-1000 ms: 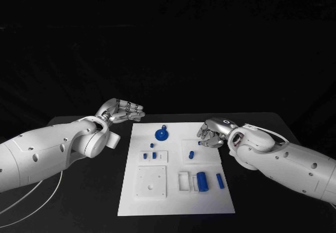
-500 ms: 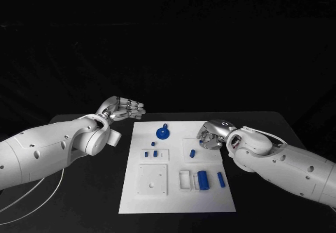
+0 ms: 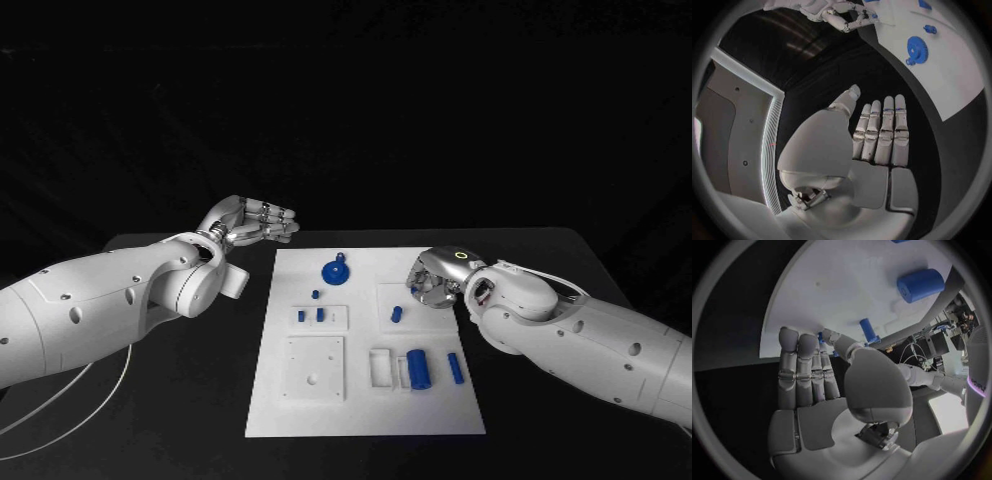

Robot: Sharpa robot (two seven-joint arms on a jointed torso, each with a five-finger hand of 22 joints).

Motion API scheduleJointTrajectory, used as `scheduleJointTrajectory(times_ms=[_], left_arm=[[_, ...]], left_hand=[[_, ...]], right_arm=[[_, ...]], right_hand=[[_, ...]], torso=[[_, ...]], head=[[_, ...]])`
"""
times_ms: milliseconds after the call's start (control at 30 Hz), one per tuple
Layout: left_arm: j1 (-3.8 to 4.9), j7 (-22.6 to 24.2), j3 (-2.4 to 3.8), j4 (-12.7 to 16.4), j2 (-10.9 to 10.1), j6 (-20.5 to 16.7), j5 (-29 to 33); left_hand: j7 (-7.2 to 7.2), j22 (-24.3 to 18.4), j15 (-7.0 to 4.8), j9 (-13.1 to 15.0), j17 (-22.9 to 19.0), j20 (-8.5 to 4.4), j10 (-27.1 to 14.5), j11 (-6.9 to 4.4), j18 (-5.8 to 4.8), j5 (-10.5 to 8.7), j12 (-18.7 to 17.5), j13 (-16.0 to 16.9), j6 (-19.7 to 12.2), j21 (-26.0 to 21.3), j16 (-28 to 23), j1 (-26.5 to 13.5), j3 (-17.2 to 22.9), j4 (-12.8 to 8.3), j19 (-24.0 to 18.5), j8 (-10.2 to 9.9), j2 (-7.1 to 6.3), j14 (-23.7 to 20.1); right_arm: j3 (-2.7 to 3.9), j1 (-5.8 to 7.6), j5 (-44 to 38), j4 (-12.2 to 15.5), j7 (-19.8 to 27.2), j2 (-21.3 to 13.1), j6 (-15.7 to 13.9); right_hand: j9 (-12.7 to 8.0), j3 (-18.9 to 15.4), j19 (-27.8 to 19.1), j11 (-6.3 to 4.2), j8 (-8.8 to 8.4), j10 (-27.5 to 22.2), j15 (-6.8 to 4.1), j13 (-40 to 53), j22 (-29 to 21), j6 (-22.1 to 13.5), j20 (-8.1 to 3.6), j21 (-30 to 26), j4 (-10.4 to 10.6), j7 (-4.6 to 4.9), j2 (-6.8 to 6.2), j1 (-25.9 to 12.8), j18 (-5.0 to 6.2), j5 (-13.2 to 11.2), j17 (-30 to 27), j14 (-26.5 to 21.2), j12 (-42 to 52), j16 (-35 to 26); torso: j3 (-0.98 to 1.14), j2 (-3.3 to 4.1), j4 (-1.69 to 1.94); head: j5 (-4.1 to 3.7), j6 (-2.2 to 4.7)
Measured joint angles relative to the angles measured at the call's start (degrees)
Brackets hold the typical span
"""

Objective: Assemble the parts on the task board

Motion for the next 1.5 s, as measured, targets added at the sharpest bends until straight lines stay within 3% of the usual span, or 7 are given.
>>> scheduleJointTrajectory(times_ms=[233, 700, 1000, 1500], left_arm=[[0.00, -0.04, 0.00, -0.11, 0.00, 0.00, 0.15], [0.00, -0.07, 0.00, -0.70, 0.07, 0.01, 0.45], [0.00, -0.02, 0.00, -1.80, 0.31, 0.05, 0.82], [0.01, 0.38, 0.00, -3.83, 1.02, 0.08, 1.56]], left_hand=[[0.00, -0.13, 0.10, 0.00, 0.00, -0.20, 0.00, 0.00, 0.01, 0.00, 0.00, 0.00, 0.00, 0.00, 0.00, 0.17, 0.00, 0.00, 0.20, 0.00, 0.17, 0.32], [0.00, -0.31, -0.11, 0.00, 0.01, -0.20, 0.00, 0.00, 0.06, 0.00, 0.00, 0.00, 0.00, 0.00, 0.00, 0.23, 0.10, -0.10, 0.20, 0.00, 0.23, 0.53], [0.00, -0.40, -0.11, 0.00, 0.01, -0.41, 0.00, 0.00, 0.08, 0.00, 0.00, 0.00, 0.00, 0.24, 0.00, 0.45, 0.32, 0.00, 0.41, 0.00, 0.45, 0.53], [0.00, -0.47, -0.11, 0.00, 0.01, -0.41, 0.00, 0.00, 0.08, 0.00, 0.00, 0.00, 0.00, 0.24, 0.00, 0.45, 0.46, -0.15, 0.40, 0.00, 0.45, 0.53]], right_arm=[[-0.11, -0.01, -0.91, -0.11, -0.52, 0.28, -0.35], [-0.30, -0.08, -2.54, -0.03, -1.71, 0.61, -0.90], [-0.29, -0.29, -2.50, 0.30, -1.71, 0.29, -1.86], [2.41, 0.57, 0.82, 2.59, -0.31, -1.29, -3.92]], right_hand=[[-0.01, 1.72, 0.72, -0.84, -0.15, 2.44, -0.52, 0.12, 1.61, 2.58, -0.54, 1.98, -0.31, -0.64, 0.78, 0.20, -0.04, -3.04, 0.00, 0.55, -0.22, -0.26], [0.12, 2.96, 1.43, -1.22, -0.21, 3.65, -1.08, 0.22, 3.63, 3.82, -1.24, 1.98, -1.46, -1.16, 1.38, -0.41, -0.71, -2.97, 0.33, 1.13, -0.17, -0.90], [0.09, 3.34, 1.75, -1.14, -0.20, 3.96, -1.21, 0.20, 4.56, 4.05, -1.55, 1.98, -1.85, -0.98, 1.37, -0.42, -1.49, -2.97, 0.41, 1.42, -0.18, -1.12], [0.10, 3.49, 1.74, -1.23, -0.23, 4.08, -1.22, 0.20, 5.65, 4.29, -1.54, 1.81, -2.03, -1.21, 1.27, -0.51, -1.58, -3.03, 0.53, 1.45, -0.18, -1.33]], torso=[[0.00, 0.00, 0.00], [0.00, -0.02, 0.00], [0.03, -0.03, -0.01], [-0.03, -0.12, -0.06]], head=[[-0.09, -0.08], [-0.28, -0.40], [-0.10, -0.43], [-0.30, 0.09]])
